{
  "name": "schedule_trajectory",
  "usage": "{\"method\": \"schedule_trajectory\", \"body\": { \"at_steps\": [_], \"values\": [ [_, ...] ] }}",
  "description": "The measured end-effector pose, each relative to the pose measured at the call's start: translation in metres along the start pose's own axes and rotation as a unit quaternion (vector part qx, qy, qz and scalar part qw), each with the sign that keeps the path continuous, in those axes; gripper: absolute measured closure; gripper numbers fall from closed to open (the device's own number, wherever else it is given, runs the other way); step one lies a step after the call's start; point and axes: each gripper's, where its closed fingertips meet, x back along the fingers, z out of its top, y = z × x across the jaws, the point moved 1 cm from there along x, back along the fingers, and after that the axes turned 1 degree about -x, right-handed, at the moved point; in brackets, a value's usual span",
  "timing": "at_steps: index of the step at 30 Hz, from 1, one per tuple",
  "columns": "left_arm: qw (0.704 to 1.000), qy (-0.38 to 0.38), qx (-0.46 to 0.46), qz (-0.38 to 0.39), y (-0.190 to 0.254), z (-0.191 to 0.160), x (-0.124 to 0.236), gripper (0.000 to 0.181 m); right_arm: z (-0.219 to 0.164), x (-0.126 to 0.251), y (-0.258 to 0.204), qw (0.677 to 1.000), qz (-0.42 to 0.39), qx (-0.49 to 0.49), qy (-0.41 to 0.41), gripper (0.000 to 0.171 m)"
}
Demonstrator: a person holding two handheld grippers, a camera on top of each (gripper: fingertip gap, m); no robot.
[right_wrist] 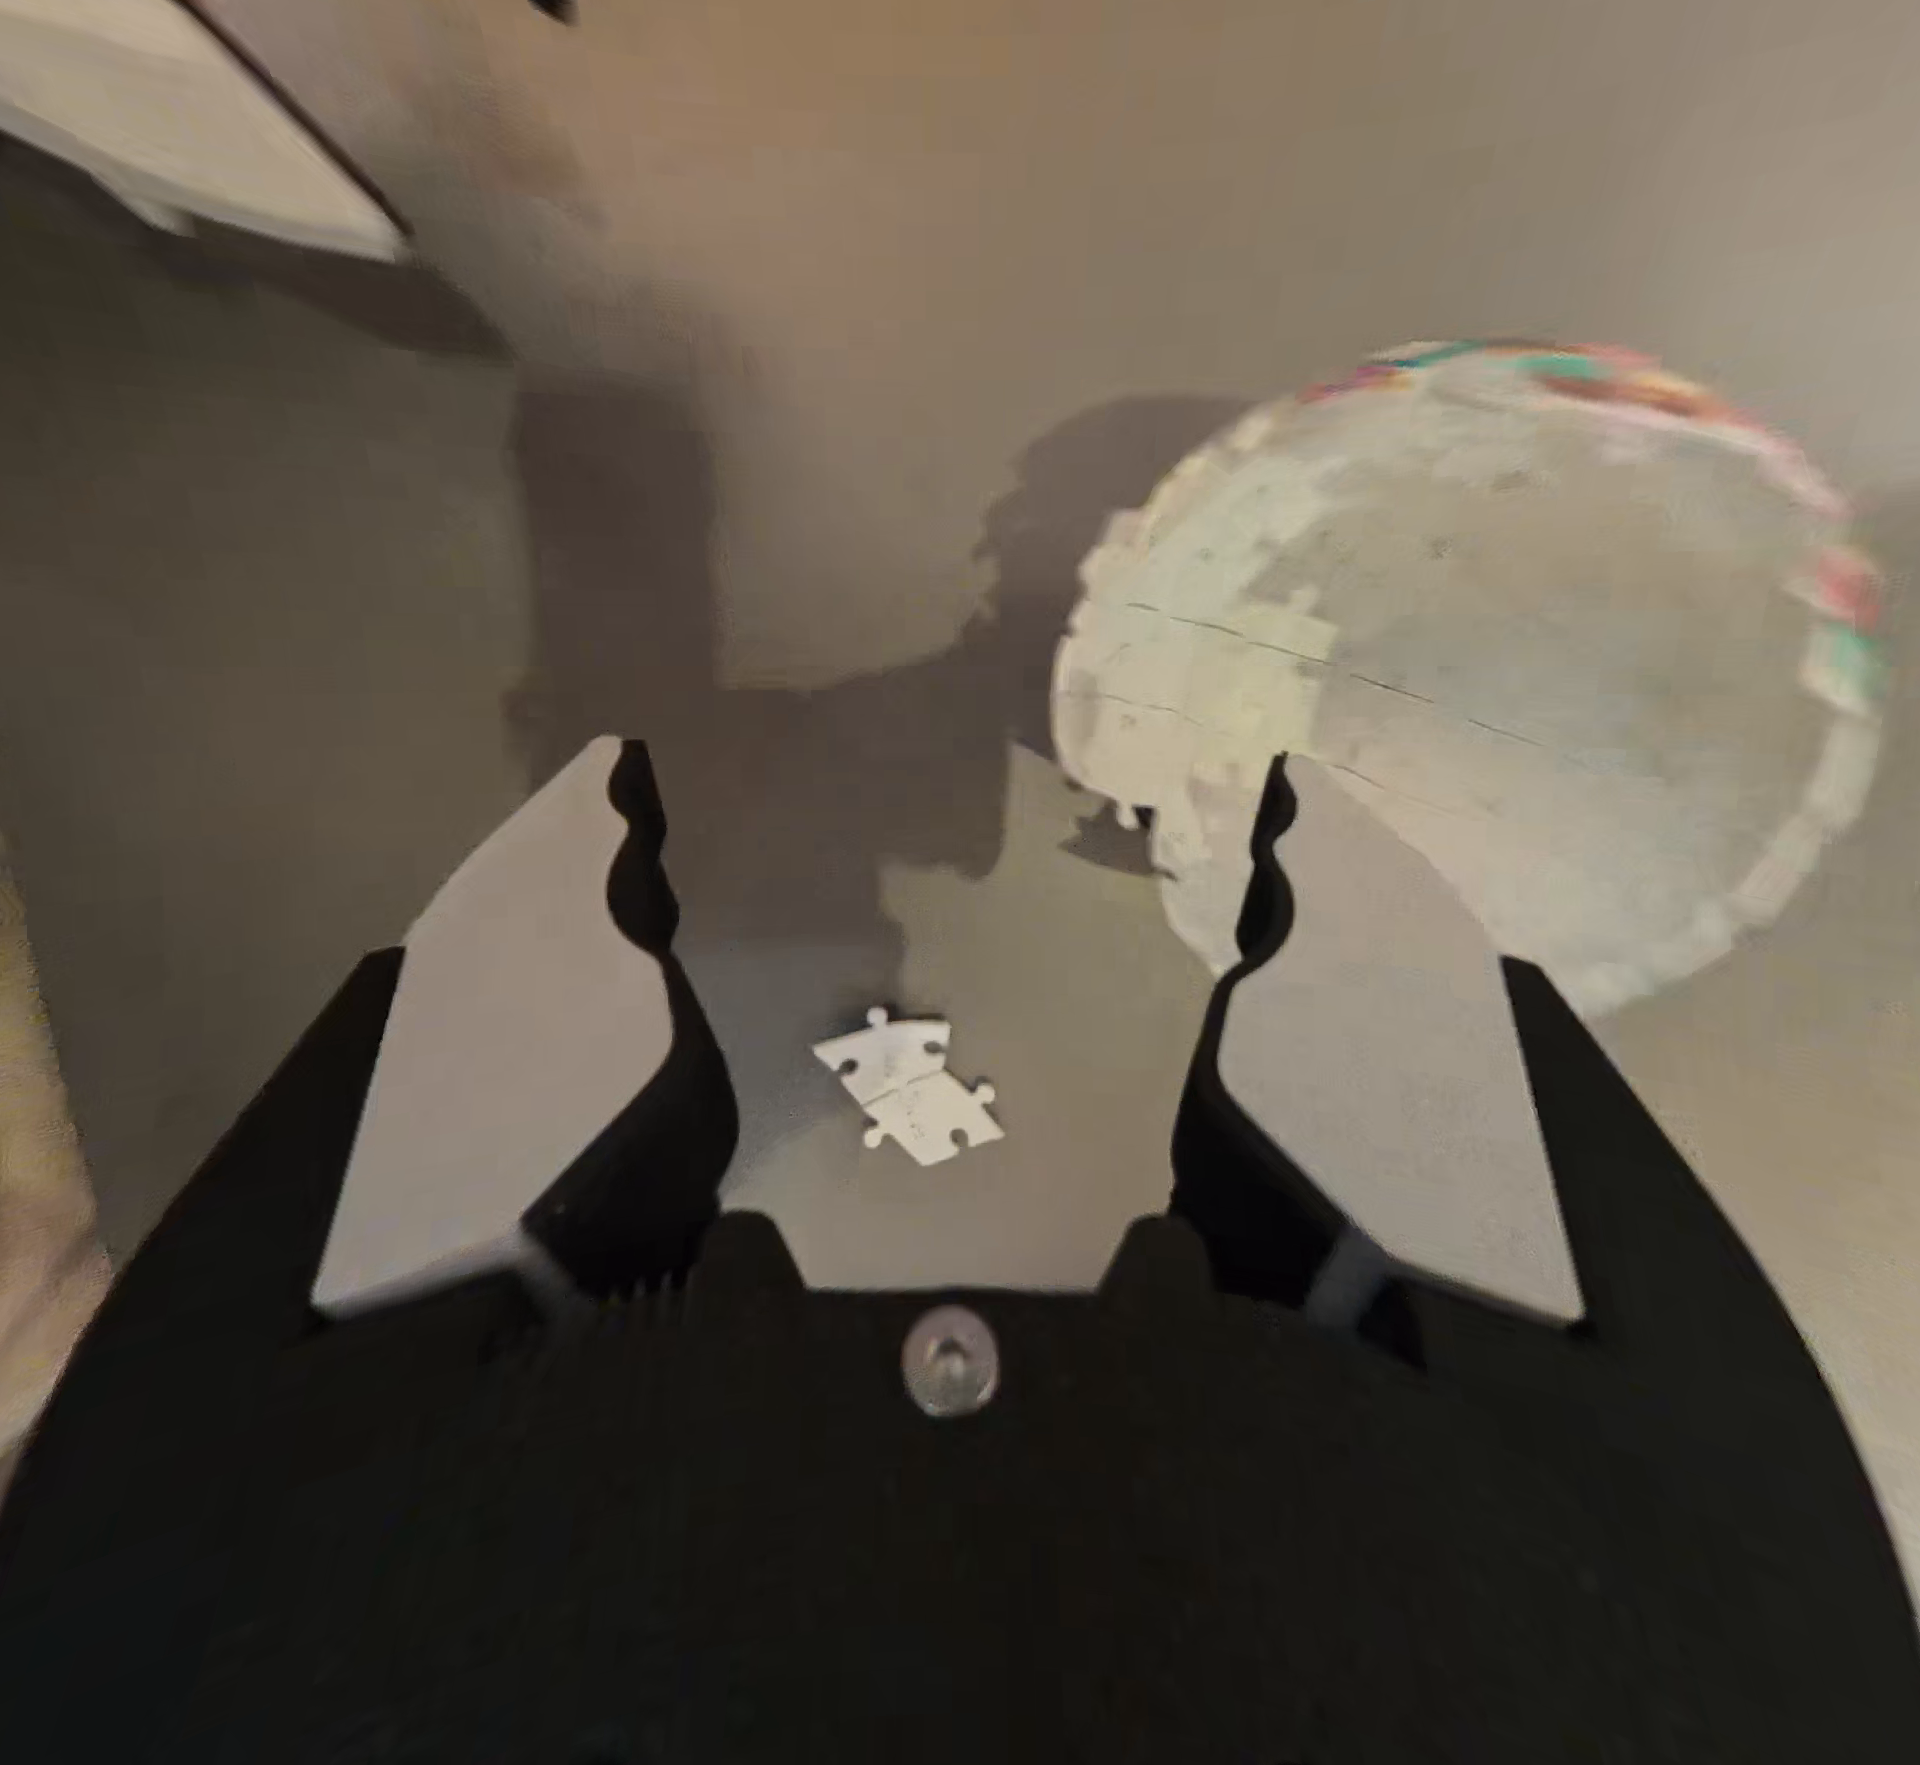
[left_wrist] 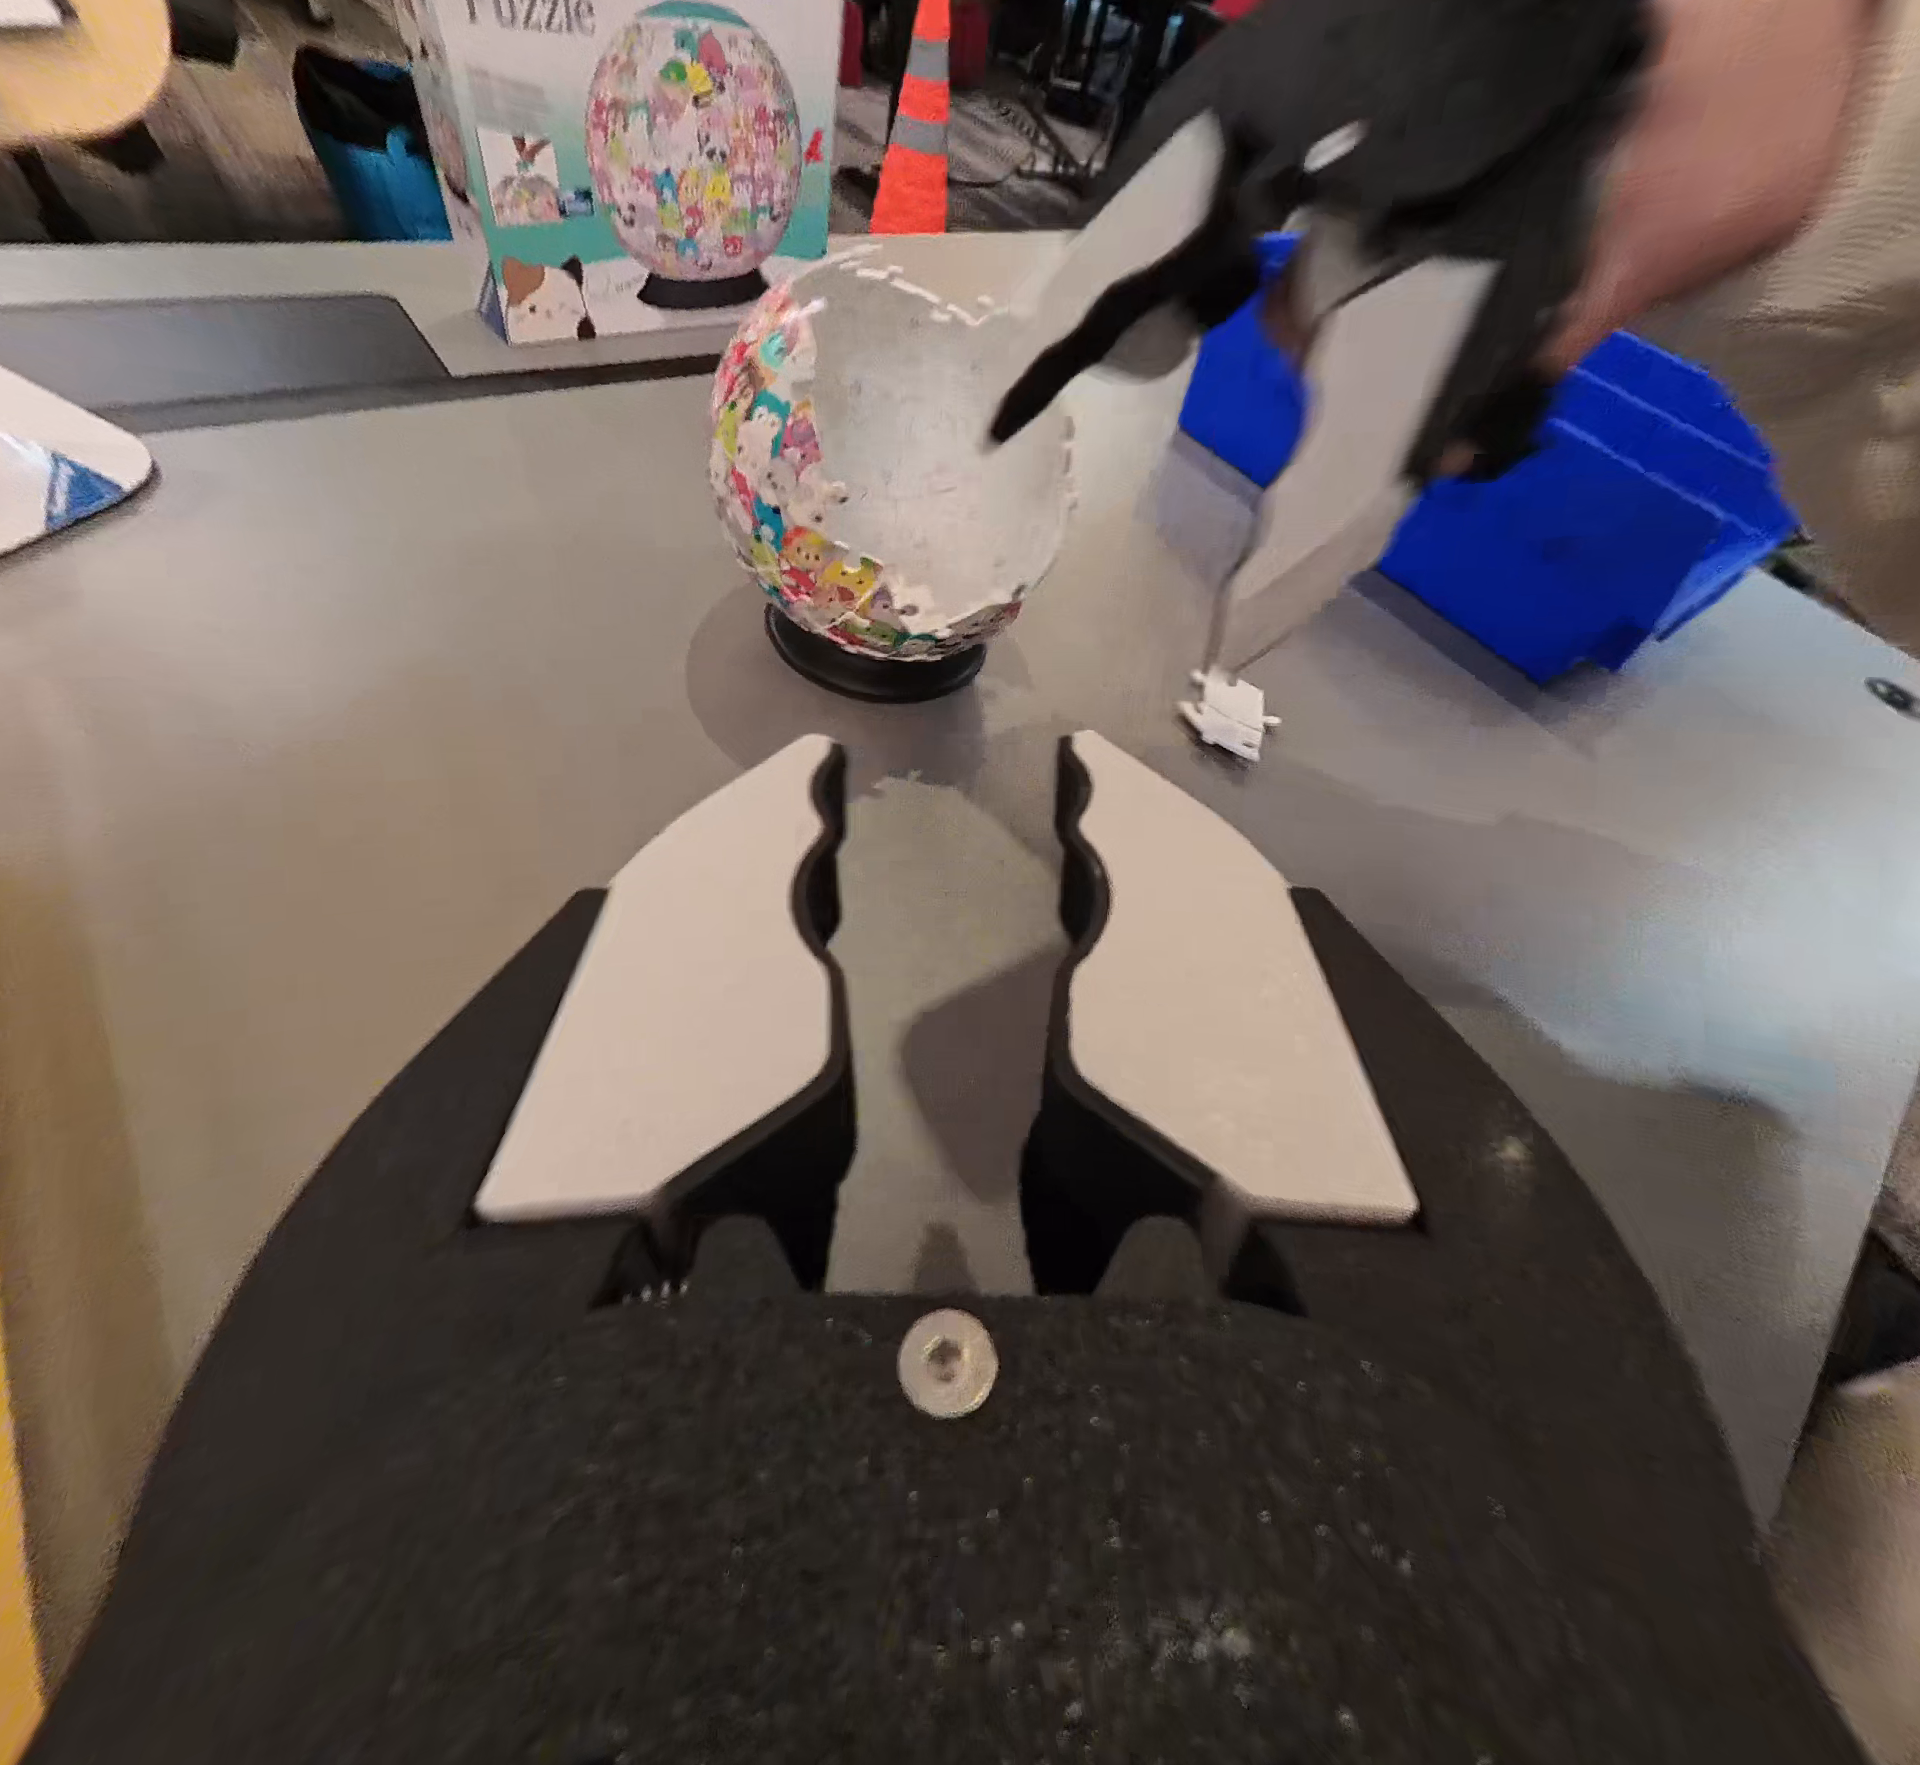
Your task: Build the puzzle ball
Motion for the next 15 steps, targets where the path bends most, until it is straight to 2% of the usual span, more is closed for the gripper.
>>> {"method": "schedule_trajectory", "body": {
  "at_steps": [3,5,7,9,12,13,14,15],
  "values": [
    [0.994,-0.042,0.077,-0.064,-0.003,0.003,-0.026,0.099,-0.006,0.042,0.022,0.993,-0.012,-0.052,0.102,0.070],
    [0.983,-0.097,0.123,-0.098,-0.008,0.003,-0.047,0.083,-0.021,0.057,0.041,0.992,0.017,-0.065,0.109,0.069],
    [0.974,-0.176,0.096,-0.102,-0.015,0.000,-0.058,0.093,-0.039,0.065,0.070,0.998,-0.001,-0.006,0.059,0.069],
    [0.962,-0.263,0.000,-0.074,-0.023,-0.002,-0.059,0.080,-0.050,0.064,0.095,0.999,-0.010,0.053,0.005,0.073],
    [0.917,-0.340,-0.210,0.010,-0.055,0.004,-0.064,0.081,-0.056,0.040,0.103,0.993,0.079,0.085,-0.015,0.080],
    [0.899,-0.353,-0.260,0.016,-0.066,0.004,-0.070,0.096,-0.061,0.029,0.101,0.989,0.119,0.080,-0.023,0.081],
    [0.879,-0.381,-0.286,-0.009,-0.070,-0.002,-0.075,0.114,-0.067,0.018,0.100,0.985,0.153,0.071,-0.036,0.081],
    [0.858,-0.417,-0.296,-0.049,-0.074,-0.012,-0.078,0.108,-0.074,0.009,0.100,0.980,0.179,0.066,-0.052,0.081]
  ]
}}
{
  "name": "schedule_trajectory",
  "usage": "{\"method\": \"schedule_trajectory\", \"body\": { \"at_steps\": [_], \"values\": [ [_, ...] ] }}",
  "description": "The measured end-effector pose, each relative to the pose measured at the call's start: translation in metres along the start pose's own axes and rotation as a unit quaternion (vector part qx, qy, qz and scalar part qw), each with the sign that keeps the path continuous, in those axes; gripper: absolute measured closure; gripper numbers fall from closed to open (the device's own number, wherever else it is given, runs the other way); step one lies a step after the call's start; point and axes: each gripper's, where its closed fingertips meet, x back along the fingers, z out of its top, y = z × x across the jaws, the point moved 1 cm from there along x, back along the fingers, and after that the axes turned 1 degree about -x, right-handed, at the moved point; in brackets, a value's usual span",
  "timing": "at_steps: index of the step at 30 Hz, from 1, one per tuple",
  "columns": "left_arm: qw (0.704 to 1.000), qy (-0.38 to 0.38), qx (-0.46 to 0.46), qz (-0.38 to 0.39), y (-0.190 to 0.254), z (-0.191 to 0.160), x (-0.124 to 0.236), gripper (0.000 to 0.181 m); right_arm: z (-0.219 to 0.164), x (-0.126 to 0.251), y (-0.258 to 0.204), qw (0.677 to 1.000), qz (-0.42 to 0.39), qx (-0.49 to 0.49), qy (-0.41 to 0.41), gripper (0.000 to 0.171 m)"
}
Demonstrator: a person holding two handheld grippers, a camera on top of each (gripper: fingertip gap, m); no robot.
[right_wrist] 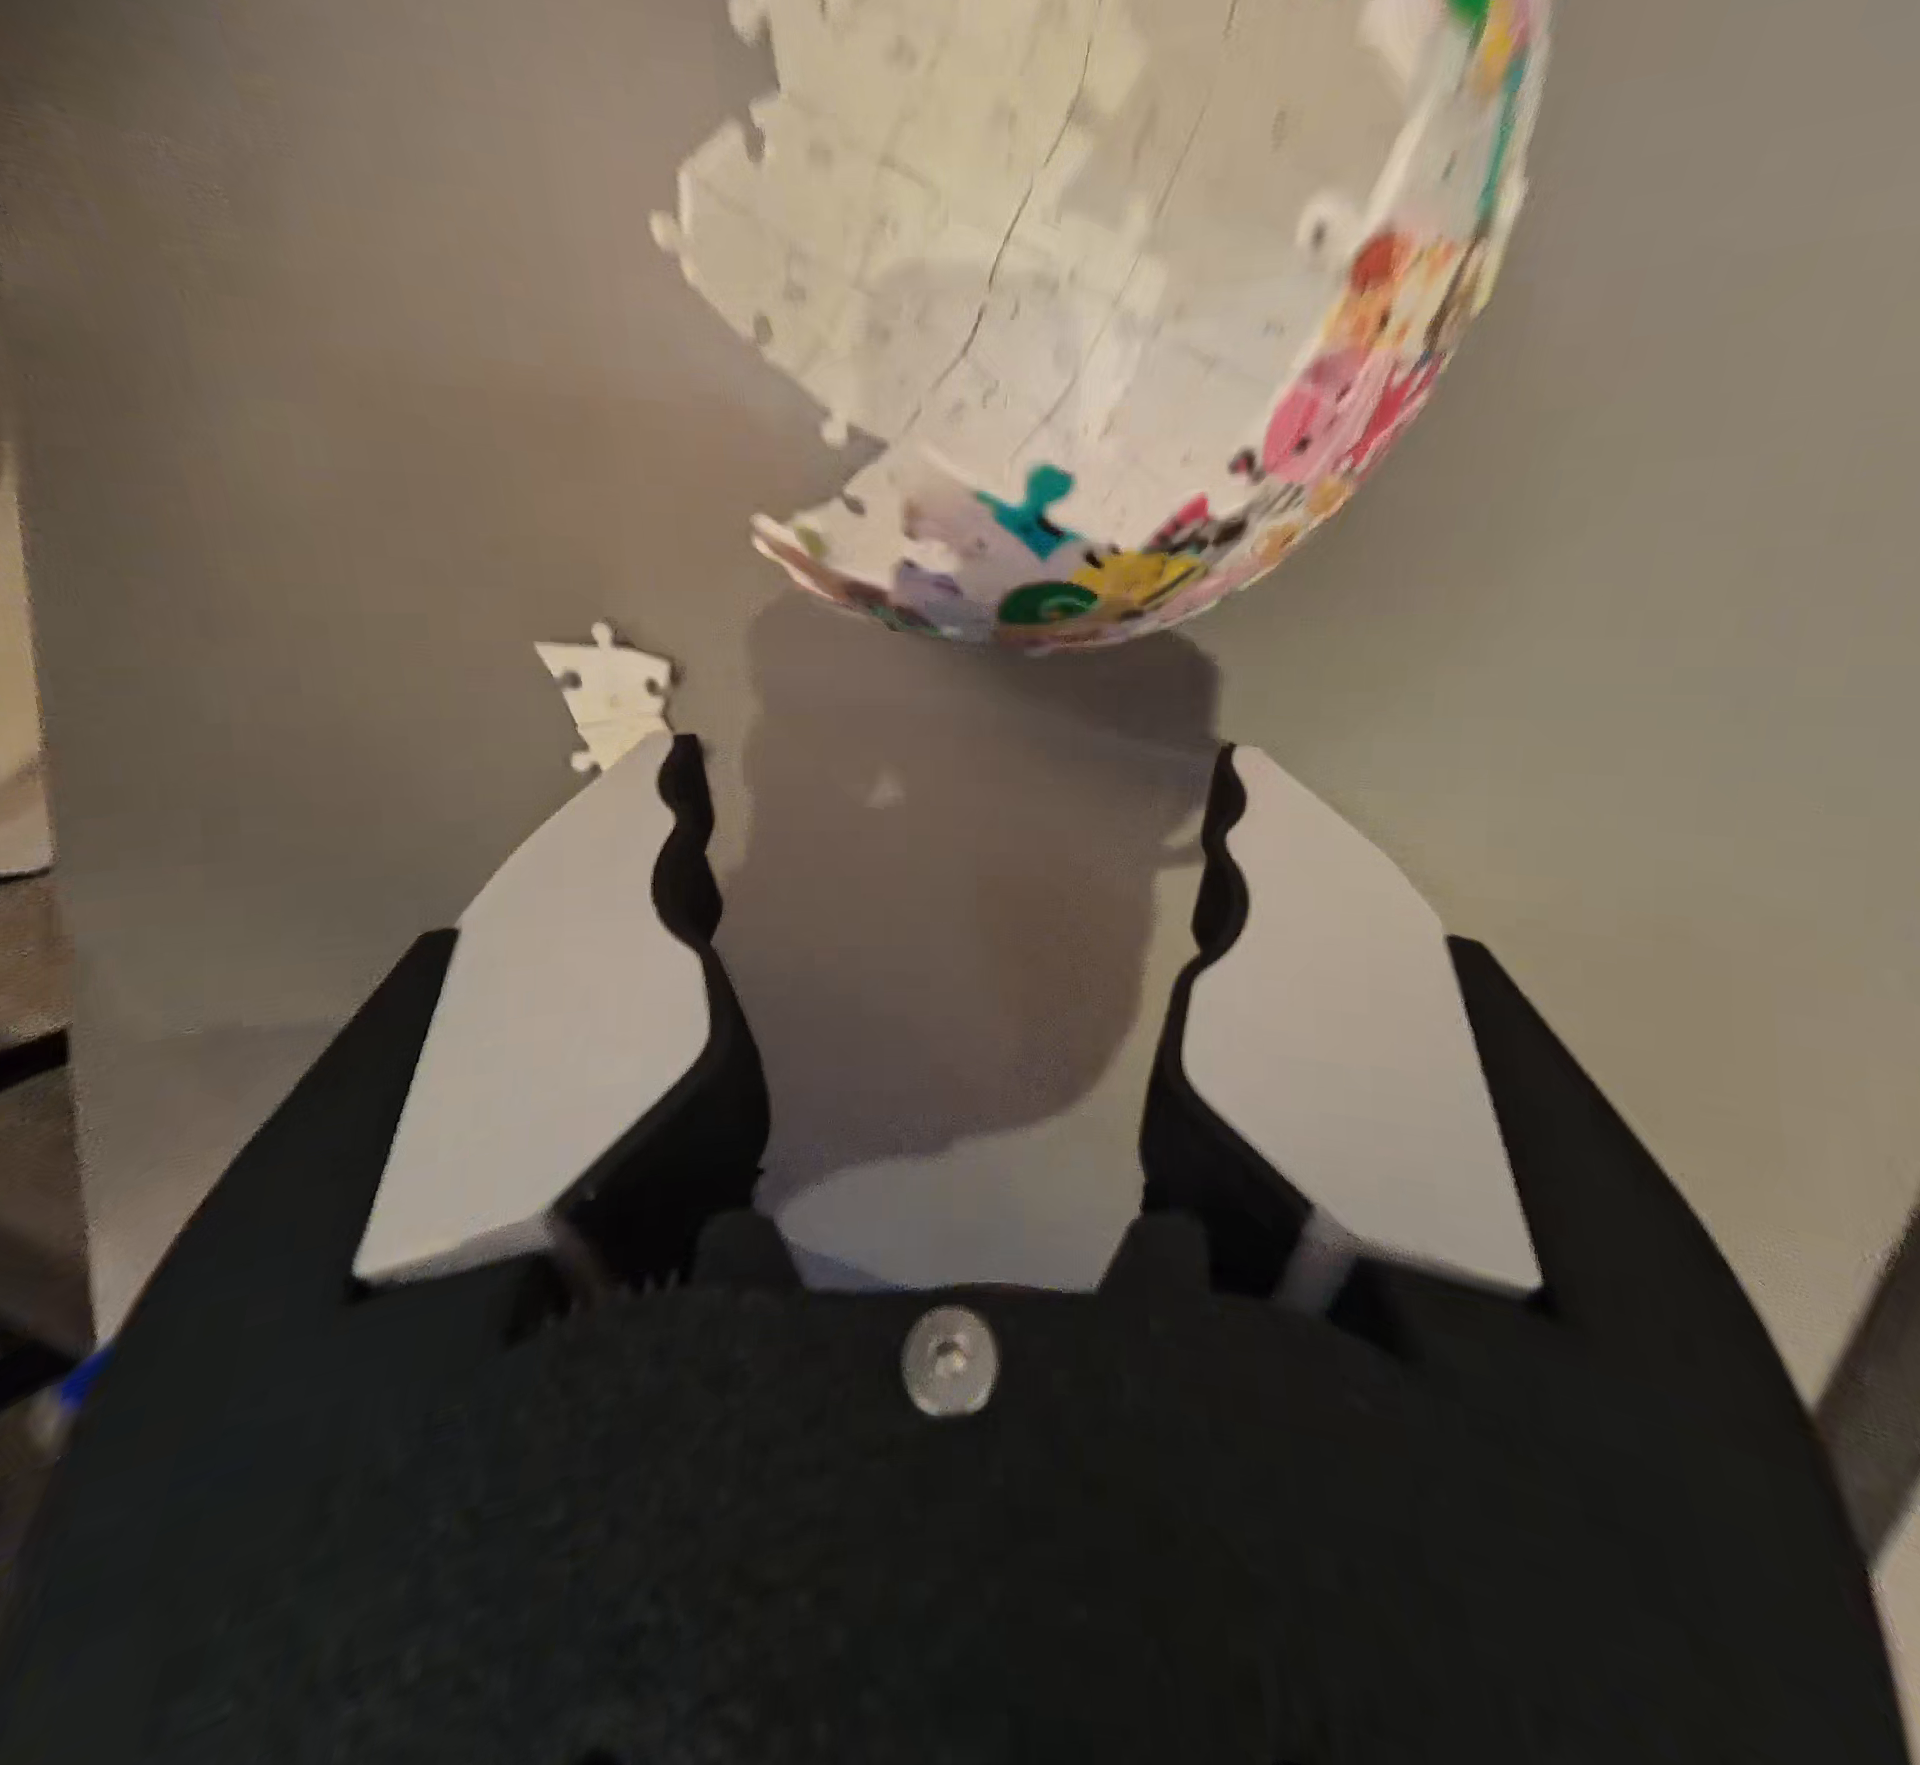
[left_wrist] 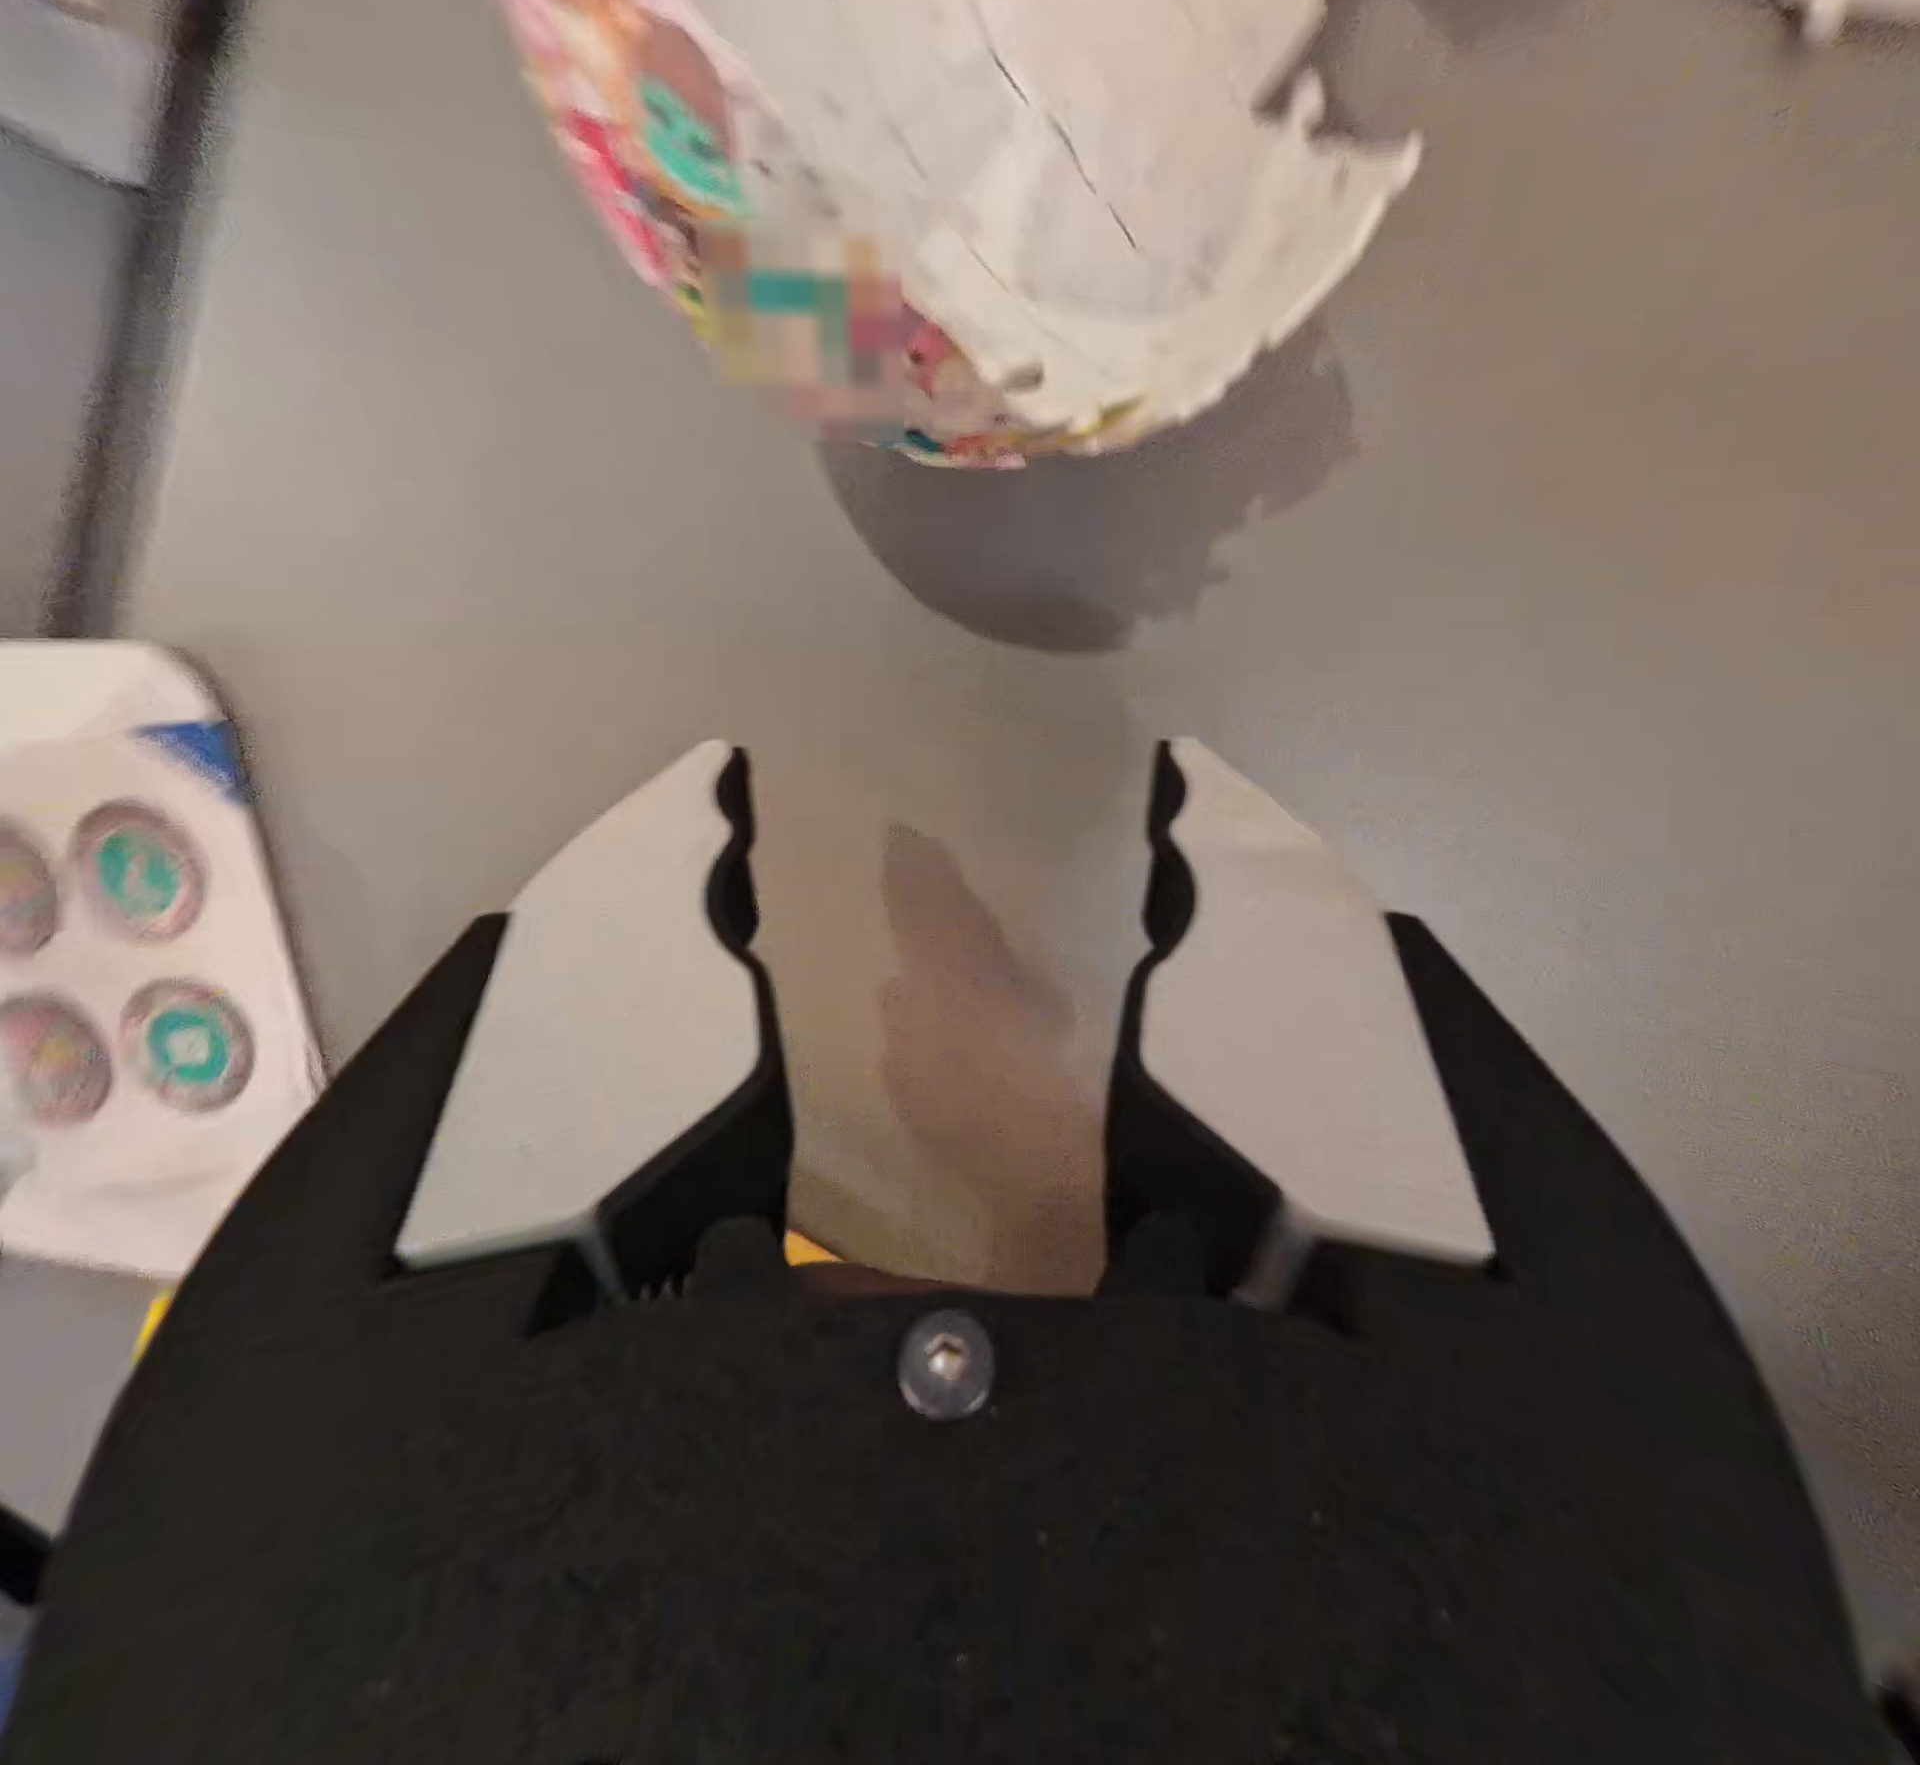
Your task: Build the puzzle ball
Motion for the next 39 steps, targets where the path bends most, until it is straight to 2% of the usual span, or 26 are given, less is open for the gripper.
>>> {"method": "schedule_trajectory", "body": {
  "at_steps": [1,4,6,11,14,19,26,39],
  "values": [
    [0.999,-0.023,-0.015,-0.044,0.000,-0.003,-0.008,0.099,-0.005,-0.007,0.003,1.000,0.017,-0.003,-0.010,0.081],
    [0.985,-0.065,-0.036,-0.158,0.000,-0.007,-0.018,0.097,0.002,-0.015,0.001,0.997,0.073,-0.012,0.008,0.080],
    [0.977,-0.075,-0.051,-0.190,-0.007,-0.004,-0.021,0.092,0.006,-0.018,0.001,0.996,0.086,-0.002,0.002,0.080],
    [0.957,-0.068,-0.062,-0.276,-0.003,0.006,-0.032,0.094,0.009,-0.024,0.003,0.993,0.114,0.015,-0.027,0.081],
    [0.951,-0.056,-0.073,-0.296,0.002,0.015,-0.041,0.096,0.006,-0.027,0.000,0.990,0.130,0.020,-0.042,0.082],
    [0.954,-0.042,-0.105,-0.279,-0.006,0.032,-0.044,0.098,0.010,-0.031,-0.001,0.990,0.131,0.036,-0.047,0.085],
    [0.955,-0.048,-0.129,-0.264,-0.011,0.039,-0.046,0.099,0.009,-0.036,0.008,0.994,0.080,0.051,-0.050,0.092],
    [0.971,-0.073,-0.211,-0.084,-0.048,0.041,-0.041,0.099,0.023,-0.032,0.028,0.995,-0.049,0.087,-0.023,0.080]
  ]
}}
